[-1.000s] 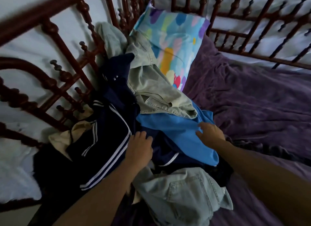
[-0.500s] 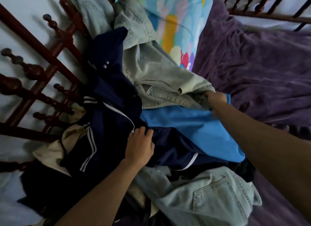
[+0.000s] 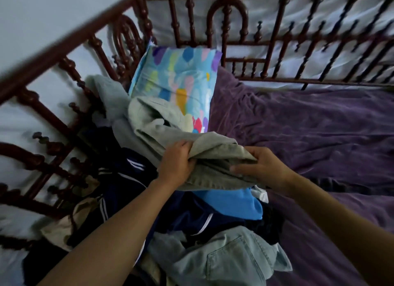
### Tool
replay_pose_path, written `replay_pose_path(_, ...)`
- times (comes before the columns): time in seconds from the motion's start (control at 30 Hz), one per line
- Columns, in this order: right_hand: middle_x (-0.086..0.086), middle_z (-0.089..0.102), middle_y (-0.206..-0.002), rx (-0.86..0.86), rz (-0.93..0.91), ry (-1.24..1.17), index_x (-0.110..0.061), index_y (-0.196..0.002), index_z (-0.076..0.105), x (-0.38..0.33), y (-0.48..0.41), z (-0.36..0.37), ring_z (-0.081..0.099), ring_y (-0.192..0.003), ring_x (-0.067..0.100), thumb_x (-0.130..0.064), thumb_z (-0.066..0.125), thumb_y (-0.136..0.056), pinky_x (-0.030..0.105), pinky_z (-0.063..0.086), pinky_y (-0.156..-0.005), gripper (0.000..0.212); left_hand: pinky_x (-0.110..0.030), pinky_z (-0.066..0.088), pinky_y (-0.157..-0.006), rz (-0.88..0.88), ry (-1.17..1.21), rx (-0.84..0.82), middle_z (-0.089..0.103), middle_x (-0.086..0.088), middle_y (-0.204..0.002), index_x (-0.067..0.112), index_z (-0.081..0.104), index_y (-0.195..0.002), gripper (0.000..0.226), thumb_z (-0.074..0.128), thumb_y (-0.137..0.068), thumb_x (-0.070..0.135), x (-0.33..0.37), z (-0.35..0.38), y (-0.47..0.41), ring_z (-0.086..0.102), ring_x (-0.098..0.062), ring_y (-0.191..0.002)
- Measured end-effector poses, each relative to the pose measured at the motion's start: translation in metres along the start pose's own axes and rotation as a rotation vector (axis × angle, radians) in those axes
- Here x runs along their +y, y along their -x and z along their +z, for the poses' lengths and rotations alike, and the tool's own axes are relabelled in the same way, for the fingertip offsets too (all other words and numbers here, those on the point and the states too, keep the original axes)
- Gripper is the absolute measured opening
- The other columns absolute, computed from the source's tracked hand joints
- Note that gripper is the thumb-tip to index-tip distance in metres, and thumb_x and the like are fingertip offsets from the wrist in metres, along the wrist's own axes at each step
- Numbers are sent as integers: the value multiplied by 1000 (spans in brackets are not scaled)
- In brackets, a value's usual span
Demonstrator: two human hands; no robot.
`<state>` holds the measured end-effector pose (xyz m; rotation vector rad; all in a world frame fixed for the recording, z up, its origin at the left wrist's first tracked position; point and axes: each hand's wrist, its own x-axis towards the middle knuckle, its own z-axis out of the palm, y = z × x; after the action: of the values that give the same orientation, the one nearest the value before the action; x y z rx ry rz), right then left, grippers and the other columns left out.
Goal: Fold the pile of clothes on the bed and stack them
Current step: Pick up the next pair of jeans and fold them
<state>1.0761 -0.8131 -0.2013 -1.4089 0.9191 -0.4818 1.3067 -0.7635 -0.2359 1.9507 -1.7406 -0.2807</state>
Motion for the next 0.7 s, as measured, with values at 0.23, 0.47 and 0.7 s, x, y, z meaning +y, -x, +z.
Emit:
replay_pose_path(0.23, -6, 61, -62, 276, -283, 321, -15, -75, 65, -82, 41, -38, 53, -49, -4, -1, 73, -74, 13, 41, -46, 16, -33, 49, -64, 15, 182, 127, 67, -5, -82, 9, 64, -92, 10, 68, -84, 14, 83, -112, 5, 64, -20, -79)
replay_pose_path(0.47, -6, 64, -72, 285, -608, 438, -15, -85, 66, -134, 82, -9, 59, -61, 5, -5, 67, -81, 13, 46, -53, 11, -28, 42, -50, 47, 125, 454, 55, 11, -62, 24, 49, -78, 13, 61, -83, 24, 126, -180, 83, 55, -6, -57)
replay_pose_path(0.7, -14, 63, -71, 239, -537, 735, -30, -84, 67, -98, 156, -54, 60, -61, 5, 0, 64, -75, 17, 45, -50, 31, -30, 49, -60, 68, -211, 254, 70, 3, -89, 20, 54, -117, 54, 76, -74, 45, 157, -156, 167, 66, -19, -74)
